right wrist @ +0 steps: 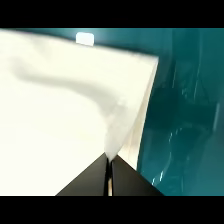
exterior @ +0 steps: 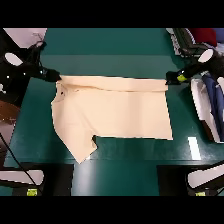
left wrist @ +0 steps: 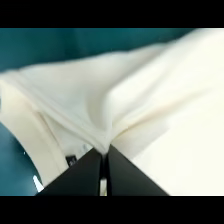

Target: Fold the shirts.

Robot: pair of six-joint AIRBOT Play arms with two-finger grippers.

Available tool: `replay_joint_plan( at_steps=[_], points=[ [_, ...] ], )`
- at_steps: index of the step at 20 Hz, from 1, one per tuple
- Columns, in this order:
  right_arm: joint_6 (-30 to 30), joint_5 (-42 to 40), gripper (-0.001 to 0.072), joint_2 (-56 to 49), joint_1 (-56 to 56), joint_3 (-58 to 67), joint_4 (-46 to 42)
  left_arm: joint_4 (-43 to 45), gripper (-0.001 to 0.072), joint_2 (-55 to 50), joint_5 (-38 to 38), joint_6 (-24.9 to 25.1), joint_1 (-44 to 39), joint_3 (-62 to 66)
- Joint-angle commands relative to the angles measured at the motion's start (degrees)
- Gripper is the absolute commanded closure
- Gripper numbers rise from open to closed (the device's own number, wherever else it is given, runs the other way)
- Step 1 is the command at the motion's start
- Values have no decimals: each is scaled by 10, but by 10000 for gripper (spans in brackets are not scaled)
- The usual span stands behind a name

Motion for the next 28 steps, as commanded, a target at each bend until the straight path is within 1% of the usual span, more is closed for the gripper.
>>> replay_joint_plan(
  at_steps=[1, 4, 5, 6, 7, 8, 10, 12, 15, 18, 21, 24, 25, 28],
  points=[
    [3, -8, 704, 0, 12, -50, 5, 62, 675, 0, -16, -28, 0, -35],
    [9, -2, 702, 1, 9, -50, 5, 71, 672, 0, -16, -61, 0, -38],
    [10, 9, 699, 1, 8, -42, 7, 75, 470, 0, -20, -75, 0, -38],
    [9, 27, 594, 1, 6, -28, 15, 78, 179, 0, -27, -90, 0, -38],
    [9, 49, 325, 1, 1, -8, 20, 83, 57, 1, -37, -103, 0, -37],
    [9, 79, 262, 1, -2, 16, 18, 87, 108, 3, -56, -113, 2, -36],
    [4, 146, 263, 5, -16, 57, 19, 90, 104, 17, -105, -143, 17, -34],
    [-6, 189, 263, 30, -34, 59, 19, 90, 104, 45, -149, -163, 39, -50],
    [-6, 187, 263, 101, -55, -5, 20, 90, 104, 138, -160, -190, 59, -165],
    [-6, 174, 264, 170, -57, -83, 20, 80, 104, 240, -157, -237, 59, -318],
    [-19, 138, 265, 226, -54, -149, 20, 47, 104, 310, -164, -244, 59, -438],
    [-23, 116, 266, 261, -55, -192, 20, 9, 104, 339, -174, -243, 59, -503],
    [-27, 113, 279, 269, -55, -200, 20, 1, 104, 340, -171, -243, 59, -515],
    [-28, 112, 279, 284, -55, -205, 20, -24, 104, 340, -144, -242, 59, -536]
  ],
)
